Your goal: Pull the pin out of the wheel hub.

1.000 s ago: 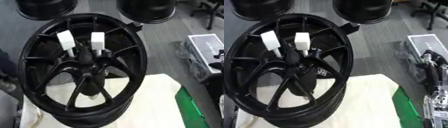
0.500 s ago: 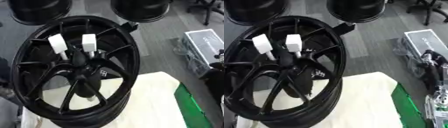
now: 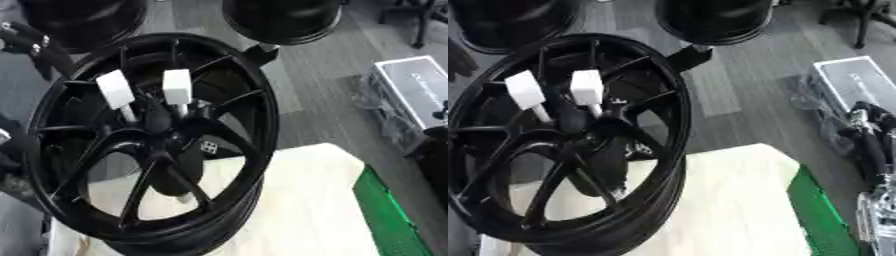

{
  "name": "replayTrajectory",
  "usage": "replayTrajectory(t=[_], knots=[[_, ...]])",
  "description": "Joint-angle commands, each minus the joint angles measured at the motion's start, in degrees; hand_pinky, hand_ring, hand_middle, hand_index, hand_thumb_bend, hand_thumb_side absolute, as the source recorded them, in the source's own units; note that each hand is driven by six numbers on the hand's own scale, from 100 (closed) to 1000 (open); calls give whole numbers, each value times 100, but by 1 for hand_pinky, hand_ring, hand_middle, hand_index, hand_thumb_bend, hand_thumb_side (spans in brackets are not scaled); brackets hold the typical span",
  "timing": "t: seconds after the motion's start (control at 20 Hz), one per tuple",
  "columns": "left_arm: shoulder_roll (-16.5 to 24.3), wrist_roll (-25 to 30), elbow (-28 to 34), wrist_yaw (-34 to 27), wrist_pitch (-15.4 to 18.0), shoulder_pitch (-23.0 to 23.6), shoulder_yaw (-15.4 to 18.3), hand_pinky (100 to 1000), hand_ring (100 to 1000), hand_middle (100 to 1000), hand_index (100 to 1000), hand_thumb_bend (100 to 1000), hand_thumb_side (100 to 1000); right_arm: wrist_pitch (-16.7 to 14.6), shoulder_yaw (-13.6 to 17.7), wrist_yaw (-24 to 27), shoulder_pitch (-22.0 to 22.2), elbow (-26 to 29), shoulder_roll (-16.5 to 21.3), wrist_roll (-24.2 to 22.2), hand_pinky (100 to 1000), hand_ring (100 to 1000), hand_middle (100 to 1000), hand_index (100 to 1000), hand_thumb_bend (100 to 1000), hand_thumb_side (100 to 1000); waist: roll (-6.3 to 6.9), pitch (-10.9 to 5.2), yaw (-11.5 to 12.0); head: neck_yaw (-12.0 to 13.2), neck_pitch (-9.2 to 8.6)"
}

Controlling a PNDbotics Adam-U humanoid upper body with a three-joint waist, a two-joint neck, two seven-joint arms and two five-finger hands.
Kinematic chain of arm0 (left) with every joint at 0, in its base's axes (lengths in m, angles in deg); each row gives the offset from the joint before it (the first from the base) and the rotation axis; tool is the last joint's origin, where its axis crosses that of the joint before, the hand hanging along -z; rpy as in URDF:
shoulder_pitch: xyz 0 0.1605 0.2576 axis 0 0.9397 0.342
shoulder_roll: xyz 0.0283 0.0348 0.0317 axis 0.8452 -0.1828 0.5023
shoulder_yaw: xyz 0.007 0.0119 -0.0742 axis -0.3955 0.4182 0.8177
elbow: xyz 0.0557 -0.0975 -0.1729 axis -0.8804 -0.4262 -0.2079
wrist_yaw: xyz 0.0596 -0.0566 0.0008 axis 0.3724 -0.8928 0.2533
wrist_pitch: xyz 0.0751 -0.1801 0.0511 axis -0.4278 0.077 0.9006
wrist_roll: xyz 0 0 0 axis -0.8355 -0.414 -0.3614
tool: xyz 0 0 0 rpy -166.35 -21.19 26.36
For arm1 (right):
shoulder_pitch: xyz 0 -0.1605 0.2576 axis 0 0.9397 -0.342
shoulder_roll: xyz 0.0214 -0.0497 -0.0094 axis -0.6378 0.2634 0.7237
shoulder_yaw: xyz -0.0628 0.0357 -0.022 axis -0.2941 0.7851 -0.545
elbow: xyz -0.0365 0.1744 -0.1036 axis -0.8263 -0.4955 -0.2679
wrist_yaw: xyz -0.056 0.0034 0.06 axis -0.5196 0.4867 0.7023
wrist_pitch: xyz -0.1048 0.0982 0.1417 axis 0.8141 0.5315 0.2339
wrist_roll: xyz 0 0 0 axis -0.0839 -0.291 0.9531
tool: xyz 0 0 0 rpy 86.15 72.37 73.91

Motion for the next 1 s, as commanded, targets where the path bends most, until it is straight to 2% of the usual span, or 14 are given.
replayTrajectory(t=[0.05, 0.4, 0.45, 0.7, 0.9, 1.0], knots=[[-26, 339, -131, 417, 551, -206, -94, 655, 597, 736, 791, 677, 336, -8, -9, -28, -25, 62, 163, -33, 668, 507, 619, 763, 100, 673, 3, -117, -19, 28, -12], [-102, 246, -313, 640, 780, -269, -161, 655, 597, 736, 791, 677, 336, -10, -11, -27, -27, 60, 165, -42, 668, 507, 619, 763, 100, 673, 6, -118, -23, 28, -12], [-149, 270, -271, 674, 815, -316, -163, 676, 571, 781, 815, 585, 210, -9, -27, -26, -25, 56, 165, -54, 668, 507, 619, 763, 100, 679, 13, -121, -65, 69, -12], [-505, 506, -384, 1132, 1274, -816, -218, 696, 560, 814, 839, 562, 175, -2, -57, -23, -34, 42, 156, -82, 668, 507, 619, 762, 100, 686, 35, -100, -160, 131, -12], [-683, 519, -672, 1445, 1672, -951, -276, 702, 543, 802, 824, 488, 106, -5, -87, -16, -61, 46, 161, -111, 668, 507, 619, 763, 100, 688, 55, -74, -232, 194, -12], [-754, 583, -849, 1542, 1886, -1003, -279, 701, 532, 788, 811, 454, 100, -5, -95, -13, -72, 46, 160, -122, 668, 507, 619, 763, 100, 691, 62, -62, -266, 225, -12]])
